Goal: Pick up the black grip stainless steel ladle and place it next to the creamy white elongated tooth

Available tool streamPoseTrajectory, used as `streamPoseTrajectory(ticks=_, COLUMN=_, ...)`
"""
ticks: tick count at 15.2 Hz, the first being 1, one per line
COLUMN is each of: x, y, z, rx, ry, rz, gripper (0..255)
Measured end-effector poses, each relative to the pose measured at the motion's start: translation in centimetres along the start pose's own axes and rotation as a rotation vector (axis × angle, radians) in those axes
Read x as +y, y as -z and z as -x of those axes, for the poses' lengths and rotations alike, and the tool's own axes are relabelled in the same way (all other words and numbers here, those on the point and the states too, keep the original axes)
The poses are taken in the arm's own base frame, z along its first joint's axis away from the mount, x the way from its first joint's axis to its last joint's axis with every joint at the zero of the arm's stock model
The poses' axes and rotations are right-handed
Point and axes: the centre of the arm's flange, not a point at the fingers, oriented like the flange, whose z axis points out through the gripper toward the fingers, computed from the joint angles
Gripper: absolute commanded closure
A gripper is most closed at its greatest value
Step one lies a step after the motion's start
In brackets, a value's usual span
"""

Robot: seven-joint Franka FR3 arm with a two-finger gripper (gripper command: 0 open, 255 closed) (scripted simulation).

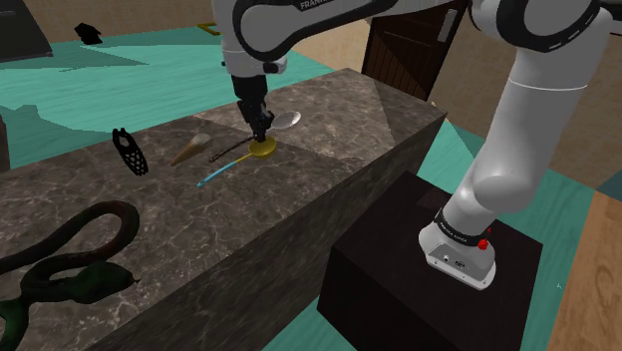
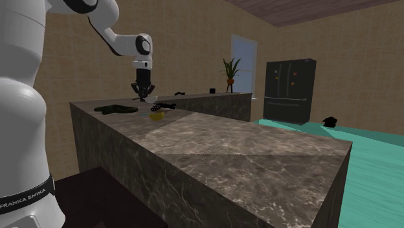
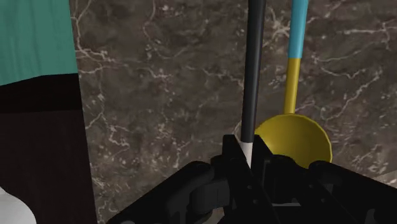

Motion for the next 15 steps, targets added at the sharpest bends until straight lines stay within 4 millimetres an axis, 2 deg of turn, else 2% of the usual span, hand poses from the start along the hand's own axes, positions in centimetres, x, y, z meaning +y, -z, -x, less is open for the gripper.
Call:
streamPoseTrajectory(ticks=7, x=2.8, y=-0.2, z=8.4, rx=0.0, ry=0.0, rz=0.0, gripper=255)
streamPoseTrajectory(ticks=9, x=2.8, y=-0.9, z=9.0, rx=0.0, ry=-0.001, rz=0.0, gripper=255)
streamPoseTrajectory(ticks=15, x=2.4, y=-4.0, z=9.0, rx=0.0, ry=-0.002, rz=0.0, gripper=255)
